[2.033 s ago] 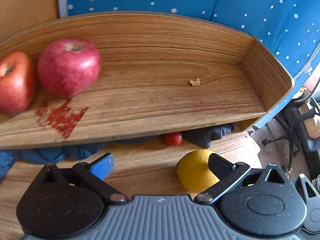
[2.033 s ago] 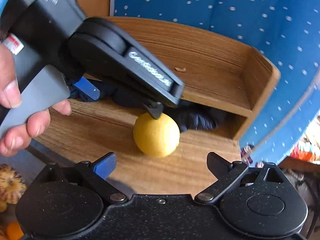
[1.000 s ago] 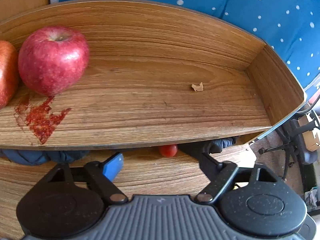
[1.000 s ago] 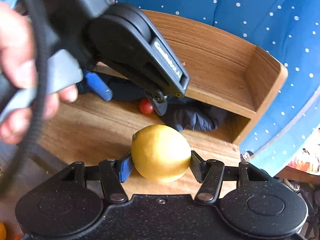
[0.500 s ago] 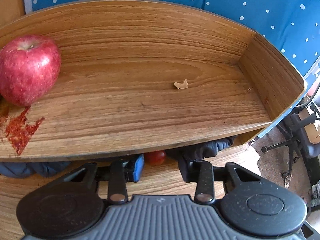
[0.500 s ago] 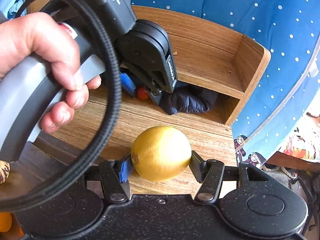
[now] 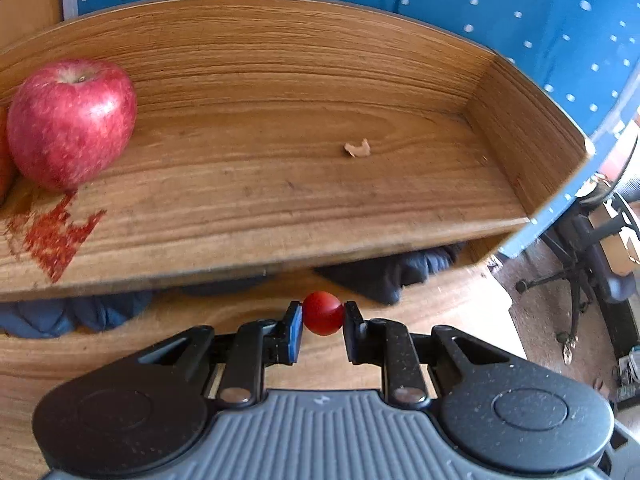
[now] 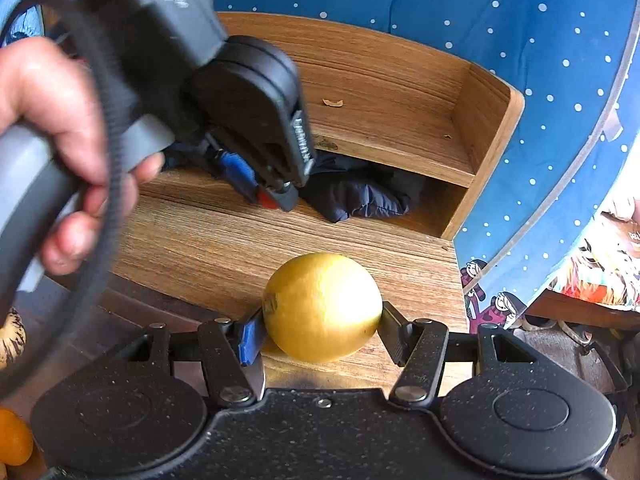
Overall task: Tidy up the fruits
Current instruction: 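Grasp the red cherry tomato with the left tool while the right tool holds the lemon, then carry the tomato over the tray with the left tool while the right tool carries the lemon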
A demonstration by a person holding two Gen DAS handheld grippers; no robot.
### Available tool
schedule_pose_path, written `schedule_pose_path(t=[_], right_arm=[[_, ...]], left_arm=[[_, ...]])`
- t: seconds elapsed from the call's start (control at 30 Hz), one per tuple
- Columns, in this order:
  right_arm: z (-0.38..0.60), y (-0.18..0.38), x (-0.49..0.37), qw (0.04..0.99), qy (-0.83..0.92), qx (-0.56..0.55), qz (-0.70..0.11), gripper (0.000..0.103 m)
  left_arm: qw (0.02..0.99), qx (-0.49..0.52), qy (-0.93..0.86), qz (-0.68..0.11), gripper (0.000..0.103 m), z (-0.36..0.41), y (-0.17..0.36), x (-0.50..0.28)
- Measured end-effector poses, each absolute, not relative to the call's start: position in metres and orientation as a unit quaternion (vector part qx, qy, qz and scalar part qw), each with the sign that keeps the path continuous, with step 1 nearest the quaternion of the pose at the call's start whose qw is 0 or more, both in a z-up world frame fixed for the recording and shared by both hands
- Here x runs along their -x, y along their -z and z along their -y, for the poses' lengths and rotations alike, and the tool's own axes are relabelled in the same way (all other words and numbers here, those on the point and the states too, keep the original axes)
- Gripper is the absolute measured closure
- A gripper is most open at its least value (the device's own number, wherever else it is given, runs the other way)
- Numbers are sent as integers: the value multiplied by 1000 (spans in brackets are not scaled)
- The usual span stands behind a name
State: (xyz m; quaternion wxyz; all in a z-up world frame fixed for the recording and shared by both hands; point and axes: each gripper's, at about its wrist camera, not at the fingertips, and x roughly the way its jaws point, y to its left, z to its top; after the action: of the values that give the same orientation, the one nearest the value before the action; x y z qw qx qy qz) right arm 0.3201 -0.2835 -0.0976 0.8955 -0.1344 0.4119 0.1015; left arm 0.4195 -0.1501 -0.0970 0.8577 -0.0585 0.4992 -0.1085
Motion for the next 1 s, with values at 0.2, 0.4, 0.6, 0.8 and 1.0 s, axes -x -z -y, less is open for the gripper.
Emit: schedule_pose_path(t=[0.2, 0.4, 0.6, 0.8, 1.0], right_arm=[[285, 89, -309, 902, -100, 128, -401, 43], [278, 79, -286, 905, -110, 129, -390, 43], [265, 73, -259, 903, -129, 129, -390, 43], [251, 74, -241, 894, -157, 129, -398, 43], [243, 73, -232, 888, -174, 134, -404, 43]], left_arm=[[857, 51, 120, -498, 80, 138, 81, -392], [857, 46, 125, -498, 80, 129, 67, -366], [850, 41, 122, -510, 80, 111, 65, -335], [840, 39, 125, -527, 80, 104, 68, -310], [825, 22, 139, -547, 80, 105, 71, -292]])
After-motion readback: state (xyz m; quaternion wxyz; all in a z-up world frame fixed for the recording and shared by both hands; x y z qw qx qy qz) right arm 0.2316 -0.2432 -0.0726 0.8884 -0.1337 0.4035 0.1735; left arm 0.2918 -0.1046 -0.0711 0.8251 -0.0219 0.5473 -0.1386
